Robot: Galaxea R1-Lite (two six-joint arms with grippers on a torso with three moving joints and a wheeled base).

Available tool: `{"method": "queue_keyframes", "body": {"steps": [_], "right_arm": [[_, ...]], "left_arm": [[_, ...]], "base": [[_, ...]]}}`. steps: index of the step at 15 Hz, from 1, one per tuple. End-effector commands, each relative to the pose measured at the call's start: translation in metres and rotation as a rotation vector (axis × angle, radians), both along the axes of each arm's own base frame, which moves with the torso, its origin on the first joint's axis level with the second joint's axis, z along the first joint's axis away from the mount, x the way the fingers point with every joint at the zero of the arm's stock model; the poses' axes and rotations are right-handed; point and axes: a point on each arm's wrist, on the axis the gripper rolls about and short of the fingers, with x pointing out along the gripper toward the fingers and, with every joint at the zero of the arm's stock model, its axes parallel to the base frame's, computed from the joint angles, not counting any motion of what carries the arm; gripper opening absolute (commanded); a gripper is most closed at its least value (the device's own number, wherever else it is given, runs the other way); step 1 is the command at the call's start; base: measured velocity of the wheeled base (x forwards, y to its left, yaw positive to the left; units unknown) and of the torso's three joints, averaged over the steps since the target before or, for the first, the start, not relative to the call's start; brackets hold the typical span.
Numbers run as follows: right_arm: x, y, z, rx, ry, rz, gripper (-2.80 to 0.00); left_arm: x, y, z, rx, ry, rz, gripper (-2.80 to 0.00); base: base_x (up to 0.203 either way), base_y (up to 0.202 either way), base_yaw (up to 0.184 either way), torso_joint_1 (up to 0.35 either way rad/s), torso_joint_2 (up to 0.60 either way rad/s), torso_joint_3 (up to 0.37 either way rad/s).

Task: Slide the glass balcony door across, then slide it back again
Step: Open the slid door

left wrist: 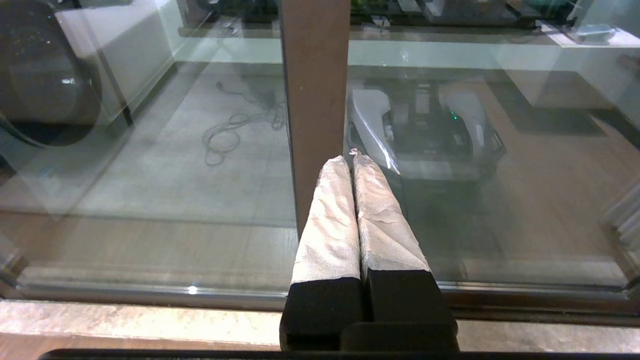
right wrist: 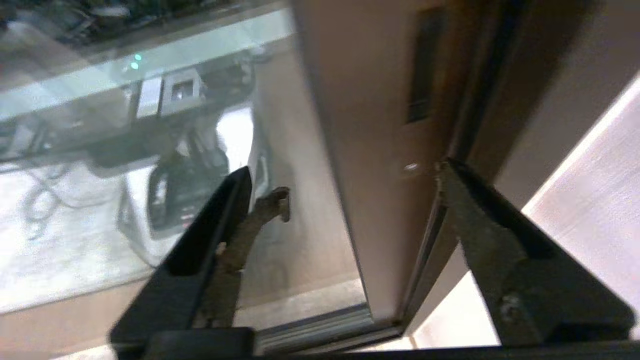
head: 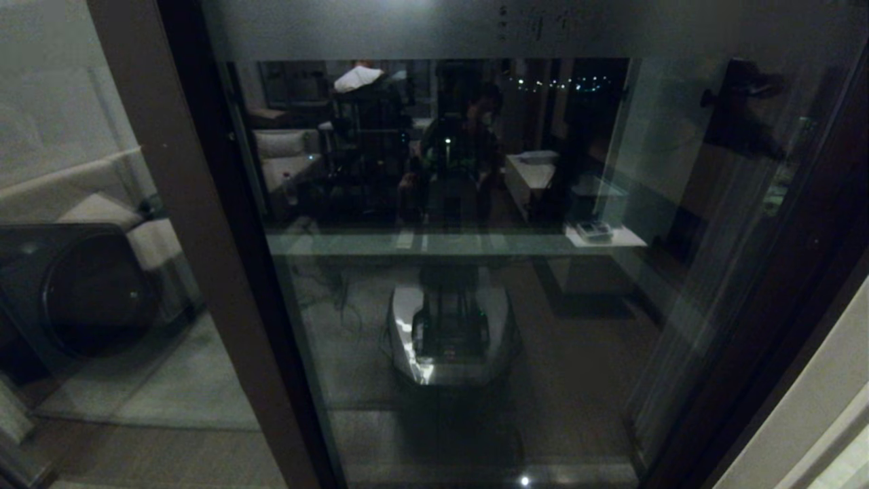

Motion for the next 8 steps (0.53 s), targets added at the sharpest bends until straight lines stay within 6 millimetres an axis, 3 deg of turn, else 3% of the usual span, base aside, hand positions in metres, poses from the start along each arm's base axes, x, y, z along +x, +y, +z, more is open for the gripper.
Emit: {"method": "queue_keyframes", "body": {"steps": [1, 8], "right_arm": [[0.0111, -0.0189, -0.0165, 0.026, 0.025, -0.006, 0.00], [0.0169, -0.0189, -0.0219, 0.054, 0.010, 0.072, 0.00]], "left_arm": [[0.0000, 0.0000, -0.0002, 0.000, 0.001, 0.000, -2.80], [0.0000, 0.0000, -0.0001, 0.000, 0.000, 0.000, -2.80]], "base": [[0.000, 0.000, 0.000, 0.000, 0.00, 0.000], [0.000, 0.000, 0.000, 0.000, 0.00, 0.000]]}}
